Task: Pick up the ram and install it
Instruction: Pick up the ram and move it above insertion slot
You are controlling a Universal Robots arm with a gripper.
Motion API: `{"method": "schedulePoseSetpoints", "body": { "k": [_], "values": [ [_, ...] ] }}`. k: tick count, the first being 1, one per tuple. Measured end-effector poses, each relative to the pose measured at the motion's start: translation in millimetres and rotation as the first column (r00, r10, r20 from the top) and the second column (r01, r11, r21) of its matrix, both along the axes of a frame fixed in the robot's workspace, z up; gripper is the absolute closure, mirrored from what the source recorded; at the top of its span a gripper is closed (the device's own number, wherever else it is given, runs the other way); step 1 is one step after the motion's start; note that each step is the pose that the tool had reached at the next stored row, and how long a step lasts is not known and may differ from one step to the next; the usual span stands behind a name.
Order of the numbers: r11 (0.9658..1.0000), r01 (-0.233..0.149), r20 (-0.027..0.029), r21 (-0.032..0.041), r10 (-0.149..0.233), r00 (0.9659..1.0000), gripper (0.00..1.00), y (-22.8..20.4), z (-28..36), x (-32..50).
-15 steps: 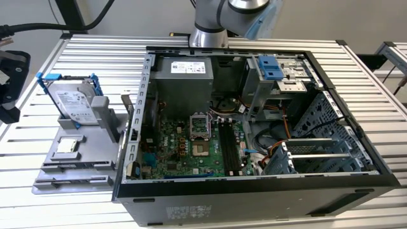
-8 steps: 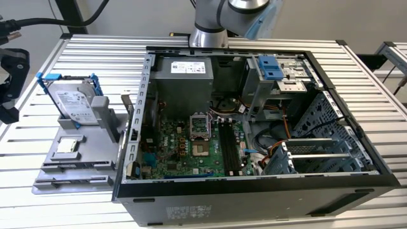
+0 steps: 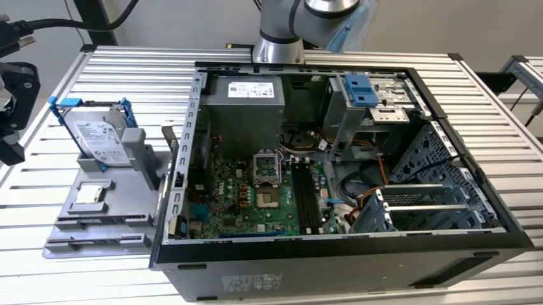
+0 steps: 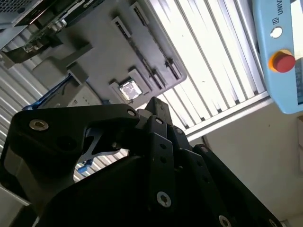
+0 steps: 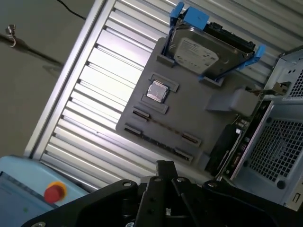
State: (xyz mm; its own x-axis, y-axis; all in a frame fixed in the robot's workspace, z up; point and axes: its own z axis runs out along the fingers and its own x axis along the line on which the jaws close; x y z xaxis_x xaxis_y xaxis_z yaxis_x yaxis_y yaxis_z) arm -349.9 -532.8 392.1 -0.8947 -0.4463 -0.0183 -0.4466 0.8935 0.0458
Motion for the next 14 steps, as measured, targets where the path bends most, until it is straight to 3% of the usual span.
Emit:
{"method": "schedulePoseSetpoints", "body": {
  "k": [8, 11, 14],
  "values": [
    [0.997, -0.077, 0.0, -0.0011, 0.077, 0.997, 1.0, 0.0, 0.0, -0.1],
    [0.9919, -0.127, -0.0001, -0.0018, 0.127, 0.9919, 1.0, 0.0, 0.0, -0.2],
    [0.9837, -0.18, -0.0001, -0.0021, 0.18, 0.9837, 1.0, 0.0, 0.0, -0.3]
  ]
}}
